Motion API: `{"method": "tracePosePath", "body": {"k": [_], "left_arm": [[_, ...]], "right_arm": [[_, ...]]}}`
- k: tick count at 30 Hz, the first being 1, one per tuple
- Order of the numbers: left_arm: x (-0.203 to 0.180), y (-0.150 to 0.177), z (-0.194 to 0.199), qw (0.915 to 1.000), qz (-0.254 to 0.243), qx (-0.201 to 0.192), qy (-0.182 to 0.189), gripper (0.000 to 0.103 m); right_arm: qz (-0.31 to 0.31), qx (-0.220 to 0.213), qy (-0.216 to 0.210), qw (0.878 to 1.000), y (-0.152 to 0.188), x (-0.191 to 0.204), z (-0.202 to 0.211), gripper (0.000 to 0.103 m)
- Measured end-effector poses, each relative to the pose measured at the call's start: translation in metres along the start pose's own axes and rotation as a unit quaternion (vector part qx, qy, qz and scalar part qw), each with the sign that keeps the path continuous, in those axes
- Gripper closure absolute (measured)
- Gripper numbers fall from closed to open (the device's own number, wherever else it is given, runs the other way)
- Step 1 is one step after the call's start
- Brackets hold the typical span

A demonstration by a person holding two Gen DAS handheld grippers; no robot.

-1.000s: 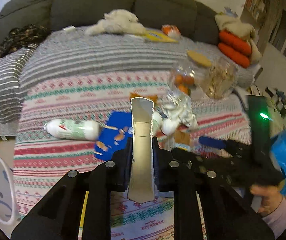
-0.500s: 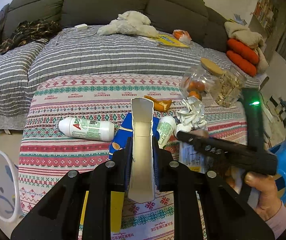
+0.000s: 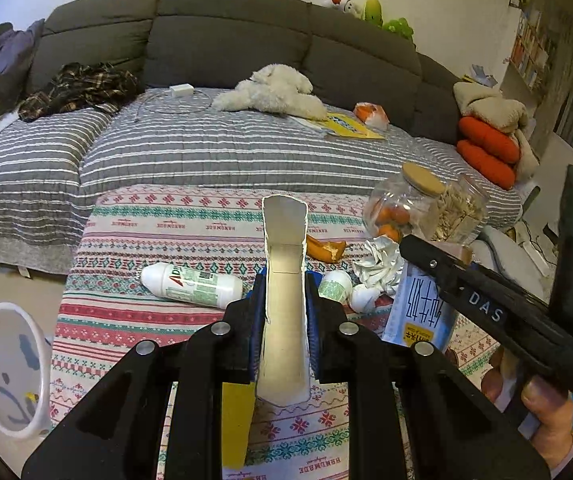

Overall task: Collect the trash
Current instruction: 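Grasp the milk carton with the right tool while the left tool grasps a white strip, then carry the carton and strip toward the wastebasket with both tools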

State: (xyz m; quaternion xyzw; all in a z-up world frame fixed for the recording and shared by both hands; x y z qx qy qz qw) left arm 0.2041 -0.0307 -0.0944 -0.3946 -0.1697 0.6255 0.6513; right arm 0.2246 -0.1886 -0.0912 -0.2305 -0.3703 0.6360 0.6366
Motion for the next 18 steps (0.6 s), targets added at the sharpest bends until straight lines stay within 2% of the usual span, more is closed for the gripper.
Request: {"method": "tracePosePath", "body": {"k": [9, 18], "left_arm": [[0.014, -0.005, 0.016, 0.9997, 0.014, -0.016, -0.008, 0.085], [0.042, -0.007, 0.032, 0.9988, 0.023, -0.028, -0.032, 0.085]], "right_arm": [[0.041, -0.046, 0.011, 0.998, -0.006, 0.036, 0.018, 0.065], [0.056, -0.048, 0.001, 0.997, 0.0, 0.063, 0.016, 0.065]]}}
Point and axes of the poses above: each gripper's, at about its wrist camera, not at the fingertips, and z roughly against the way its jaws point, x to its left, y to its underside, the point moved 8 cm from there along -z, roughly the way its jaws point, and after that the axes turned 4 degrees about z, right-handed, at the moved point
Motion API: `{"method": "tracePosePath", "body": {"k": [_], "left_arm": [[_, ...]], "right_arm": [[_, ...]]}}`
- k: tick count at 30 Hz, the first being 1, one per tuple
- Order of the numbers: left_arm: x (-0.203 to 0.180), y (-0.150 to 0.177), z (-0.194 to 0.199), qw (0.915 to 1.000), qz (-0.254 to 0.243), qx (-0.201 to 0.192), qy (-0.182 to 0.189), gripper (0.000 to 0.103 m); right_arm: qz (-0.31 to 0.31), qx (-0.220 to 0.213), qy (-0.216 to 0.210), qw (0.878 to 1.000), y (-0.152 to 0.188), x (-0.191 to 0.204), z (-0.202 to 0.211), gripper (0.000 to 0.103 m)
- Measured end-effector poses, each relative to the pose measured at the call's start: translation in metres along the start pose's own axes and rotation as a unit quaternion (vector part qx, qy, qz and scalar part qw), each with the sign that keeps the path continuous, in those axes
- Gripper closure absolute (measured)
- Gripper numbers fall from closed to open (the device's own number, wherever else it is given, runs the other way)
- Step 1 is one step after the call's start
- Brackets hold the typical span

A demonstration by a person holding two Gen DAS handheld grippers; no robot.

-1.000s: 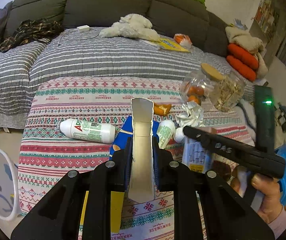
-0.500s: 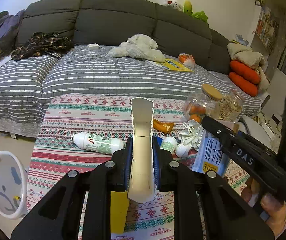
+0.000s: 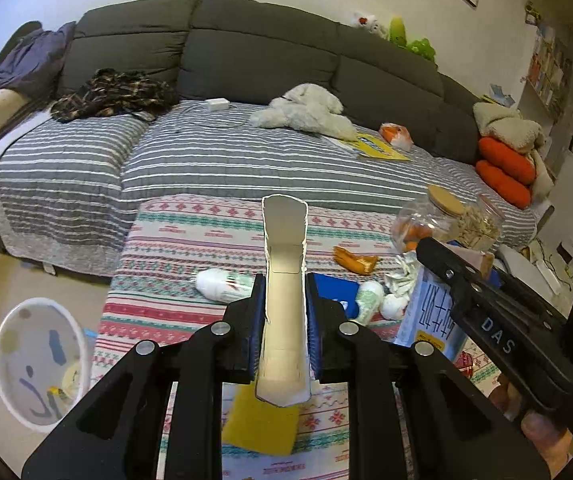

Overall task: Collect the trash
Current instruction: 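Carry the carton and strip toward the wastebasket with both tools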

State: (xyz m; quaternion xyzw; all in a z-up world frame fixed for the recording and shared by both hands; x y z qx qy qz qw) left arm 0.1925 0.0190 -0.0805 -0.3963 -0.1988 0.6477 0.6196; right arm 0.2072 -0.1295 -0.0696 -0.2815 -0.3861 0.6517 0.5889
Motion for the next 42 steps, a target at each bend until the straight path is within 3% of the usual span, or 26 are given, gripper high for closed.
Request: {"method": "tracePosePath", "body": {"k": [14, 25, 33, 42], "left_arm": [[0.058, -0.003, 0.023, 0.9992, 0.026, -0.009, -0.03, 0.085], [0.126, 0.003, 0.038, 0.9953, 0.053, -0.003, -0.081, 0.085], [0.174, 0.01, 0.048, 0.99, 0.077, 0.01, -0.118, 0.085], [0.238, 0.021, 0.055, 0.9784, 0.127, 0.029, -0.16, 0.085]], "right_arm": [[0.039, -0.013, -0.034, 0.999, -0.002, 0.067, -0.003, 0.065], [0.042, -0.004, -0.077, 0.996, 0.01, 0.125, -0.015, 0.065], [0.018, 0.008, -0.117, 0.993, 0.013, 0.17, -0.03, 0.065], [0.017, 0.018, -0.155, 0.988, 0.019, 0.227, -0.047, 0.065]]}}
Point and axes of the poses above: each gripper's, at about its wrist camera, not at the fingertips, and z roughly against the way its jaws point, x to its left, y to its underside, the point moved 8 cm from there along -z, roughly the way its jaws point, and after that the axes turned 4 degrees about z, right-handed, at the moved point
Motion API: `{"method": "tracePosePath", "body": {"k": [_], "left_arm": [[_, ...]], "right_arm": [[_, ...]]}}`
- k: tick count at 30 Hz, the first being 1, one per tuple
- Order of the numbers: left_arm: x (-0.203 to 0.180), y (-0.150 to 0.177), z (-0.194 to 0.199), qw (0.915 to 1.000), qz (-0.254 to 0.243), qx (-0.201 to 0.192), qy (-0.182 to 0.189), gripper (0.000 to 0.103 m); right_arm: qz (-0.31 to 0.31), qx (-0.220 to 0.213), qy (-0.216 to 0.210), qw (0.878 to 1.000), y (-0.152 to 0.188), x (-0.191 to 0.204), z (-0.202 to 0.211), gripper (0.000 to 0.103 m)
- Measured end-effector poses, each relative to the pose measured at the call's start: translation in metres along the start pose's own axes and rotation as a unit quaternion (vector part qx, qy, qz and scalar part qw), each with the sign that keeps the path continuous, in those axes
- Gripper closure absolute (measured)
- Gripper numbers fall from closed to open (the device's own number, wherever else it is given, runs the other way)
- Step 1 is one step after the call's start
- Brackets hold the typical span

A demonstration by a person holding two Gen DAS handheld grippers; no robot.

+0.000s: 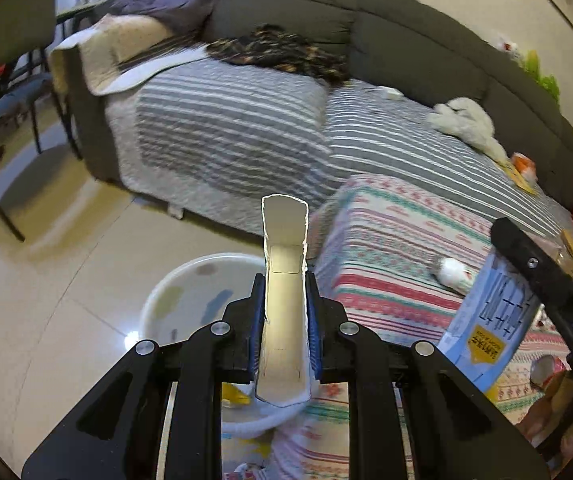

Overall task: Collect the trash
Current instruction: 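Carry the carton and strip toward the wastebasket with both tools, then open both tools over the wastebasket to drop the carton and strip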

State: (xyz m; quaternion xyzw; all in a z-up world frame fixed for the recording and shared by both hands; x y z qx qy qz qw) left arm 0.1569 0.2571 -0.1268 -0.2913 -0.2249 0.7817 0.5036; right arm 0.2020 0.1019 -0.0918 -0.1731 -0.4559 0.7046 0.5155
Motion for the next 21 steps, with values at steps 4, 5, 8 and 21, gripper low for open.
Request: {"method": "tracePosePath", "body": {"k": [4, 5, 8, 21], "left_arm": [[0.027, -0.003, -0.006, 0.9994, 0.03, 0.009, -0.011, 0.081], [0.032, -0.004, -0.006, 0.9991, 0.039, 0.009, -0.013, 0.08], [0.045, -0.01, 0.001, 0.9982, 0.059, 0.0, -0.015, 0.066], [0.102, -0.024, 0.02, 0.9909, 0.125, -0.02, -0.045, 0.056]], "right_arm": [[0.001, 0.007, -0.012, 1.0, 0.003, 0.02, -0.016, 0.065], [0.003, 0.009, -0.015, 1.0, 0.003, 0.024, -0.02, 0.065], [0.009, 0.016, -0.021, 1.0, 0.006, 0.038, -0.032, 0.065], [0.035, 0.039, -0.041, 0.998, 0.015, 0.087, -0.069, 0.064]]}}
Point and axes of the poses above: each gripper's, at about its wrist camera, not at the fingertips, and z roughly against the way its jaws point, x to its left, y to its underside, the point moved 8 cm from there along -z, roughly the way its jaws point, and after that the axes turned 4 degrees about z, right-handed, at the moved point
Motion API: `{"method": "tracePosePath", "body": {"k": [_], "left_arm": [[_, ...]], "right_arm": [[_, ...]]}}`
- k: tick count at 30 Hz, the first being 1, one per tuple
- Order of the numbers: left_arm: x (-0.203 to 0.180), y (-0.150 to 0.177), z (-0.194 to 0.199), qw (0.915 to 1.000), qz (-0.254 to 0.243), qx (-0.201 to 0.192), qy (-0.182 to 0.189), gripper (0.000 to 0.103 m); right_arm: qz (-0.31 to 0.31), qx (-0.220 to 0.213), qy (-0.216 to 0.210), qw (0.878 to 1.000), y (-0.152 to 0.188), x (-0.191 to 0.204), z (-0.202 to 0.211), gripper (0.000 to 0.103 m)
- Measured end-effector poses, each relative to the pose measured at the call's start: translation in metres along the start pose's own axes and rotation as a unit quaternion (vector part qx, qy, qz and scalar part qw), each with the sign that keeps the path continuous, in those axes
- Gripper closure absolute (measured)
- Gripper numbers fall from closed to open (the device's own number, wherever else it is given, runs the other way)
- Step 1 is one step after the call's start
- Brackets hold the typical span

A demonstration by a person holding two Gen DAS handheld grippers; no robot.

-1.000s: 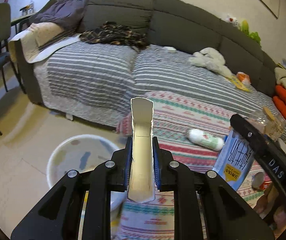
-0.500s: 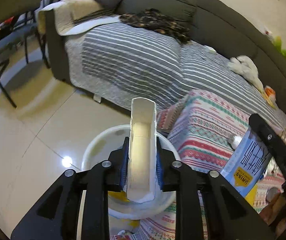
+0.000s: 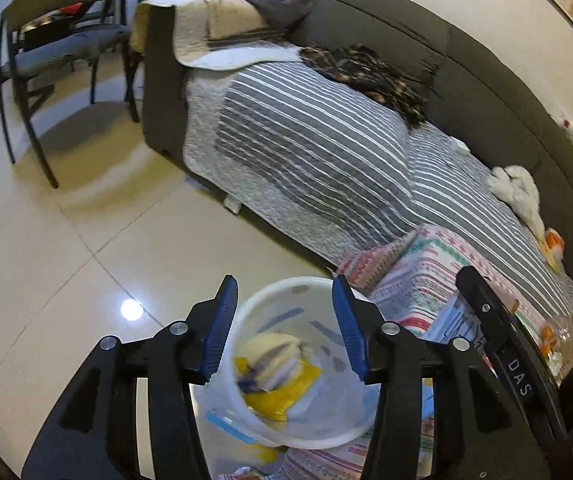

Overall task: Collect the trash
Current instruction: 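Open both tools over the wastebasket to drop the carton and strip, then move both tools back over the table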

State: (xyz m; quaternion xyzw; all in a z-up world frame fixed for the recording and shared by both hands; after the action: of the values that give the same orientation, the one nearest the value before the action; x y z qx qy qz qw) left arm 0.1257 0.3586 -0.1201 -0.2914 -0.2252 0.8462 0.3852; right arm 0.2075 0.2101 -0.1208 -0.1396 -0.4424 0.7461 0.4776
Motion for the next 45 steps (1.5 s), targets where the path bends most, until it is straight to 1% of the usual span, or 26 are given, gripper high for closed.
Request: {"method": "tracePosePath", "body": {"k": [3, 5, 6, 9, 10, 11, 12, 14, 16, 18, 19, 20, 22, 27, 29, 31, 34, 45], "left_arm": [[0.009, -0.003, 0.002, 0.9998, 0.004, -0.008, -0.019, 0.056], [0.012, -0.005, 0.003, 0.9995, 0.006, -0.013, -0.029, 0.052], [0.013, -0.005, 0.004, 0.9993, 0.007, -0.016, -0.033, 0.051], [0.012, -0.006, 0.008, 0.9988, 0.007, -0.024, -0.041, 0.041], [0.012, -0.007, 0.01, 0.9986, 0.007, -0.027, -0.044, 0.037], [0.012, -0.007, 0.011, 0.9985, 0.006, -0.029, -0.046, 0.036], [0.011, -0.007, 0.012, 0.9984, 0.005, -0.03, -0.048, 0.035], [0.007, -0.007, 0.012, 0.9981, 0.003, -0.033, -0.051, 0.029], [0.003, -0.007, 0.014, 0.9977, 0.0, -0.04, -0.055, 0.026], [-0.001, -0.007, 0.016, 0.9971, -0.005, -0.047, -0.059, 0.026], [-0.002, -0.007, 0.017, 0.9968, -0.009, -0.051, -0.062, 0.023], [-0.005, -0.007, 0.018, 0.9961, -0.012, -0.057, -0.067, 0.018], [-0.008, -0.006, 0.02, 0.9948, -0.014, -0.067, -0.075, 0.015], [-0.025, -0.004, 0.022, 0.9935, -0.03, -0.075, -0.08, 0.014], [-0.031, -0.003, 0.024, 0.9931, -0.033, -0.078, -0.08, 0.011], [-0.038, -0.002, 0.026, 0.9929, -0.036, -0.082, -0.079, 0.011], [-0.049, 0.001, 0.027, 0.9933, -0.039, -0.08, -0.073, 0.01], [-0.102, 0.022, 0.03, 0.9927, -0.075, -0.08, -0.05, 0.009]], "right_arm": [[0.01, 0.003, 0.004, 1.0, 0.001, 0.007, -0.004, 0.062], [0.016, 0.003, 0.014, 1.0, 0.0, 0.009, -0.004, 0.045], [0.019, 0.001, 0.021, 1.0, -0.001, 0.009, -0.003, 0.042], [0.023, 0.0, 0.03, 0.999, -0.002, 0.009, 0.0, 0.034], [0.024, 0.0, 0.037, 0.999, -0.003, 0.007, 0.001, 0.029], [0.025, -0.002, 0.046, 0.999, -0.004, 0.004, 0.003, 0.024], [0.025, -0.007, 0.058, 0.998, -0.006, 0.0, 0.006, 0.022], [0.024, -0.012, 0.078, 0.997, -0.007, -0.007, 0.011, 0.017], [0.023, -0.016, 0.098, 0.995, -0.01, -0.015, 0.016, 0.015], [0.024, -0.019, 0.115, 0.993, -0.012, -0.022, 0.021, 0.013], [0.024, -0.02, 0.122, 0.992, -0.013, -0.025, 0.024, 0.011], [0.024, -0.022, 0.129, 0.991, -0.014, -0.028, 0.026, 0.01], [0.023, -0.027, 0.142, 0.989, -0.015, -0.036, 0.033, 0.009], [0.017, -0.032, 0.169, 0.985, -0.016, -0.054, 0.046, 0.007], [0.013, -0.031, 0.178, 0.984, -0.017, -0.063, 0.051, 0.007], [0.008, -0.032, 0.188, 0.982, -0.017, -0.073, 0.058, 0.007], [0.001, -0.03, 0.2, 0.979, -0.016, -0.088, 0.067, 0.007], [-0.019, -0.033, 0.235, 0.971, -0.012, -0.139, 0.103, 0.007]]}}
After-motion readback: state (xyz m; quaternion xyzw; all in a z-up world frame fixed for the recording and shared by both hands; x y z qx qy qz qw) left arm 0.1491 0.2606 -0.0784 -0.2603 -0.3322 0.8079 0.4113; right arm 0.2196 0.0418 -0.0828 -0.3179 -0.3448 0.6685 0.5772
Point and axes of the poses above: each gripper's, at about its wrist camera, not at the fingertips, and z roughly against the way its jaws point, x to its left, y to its underside, the point moved 8 cm from there along -z, roughly the way its jaws point, and after that the axes turned 4 degrees about z, right-handed, at the moved point
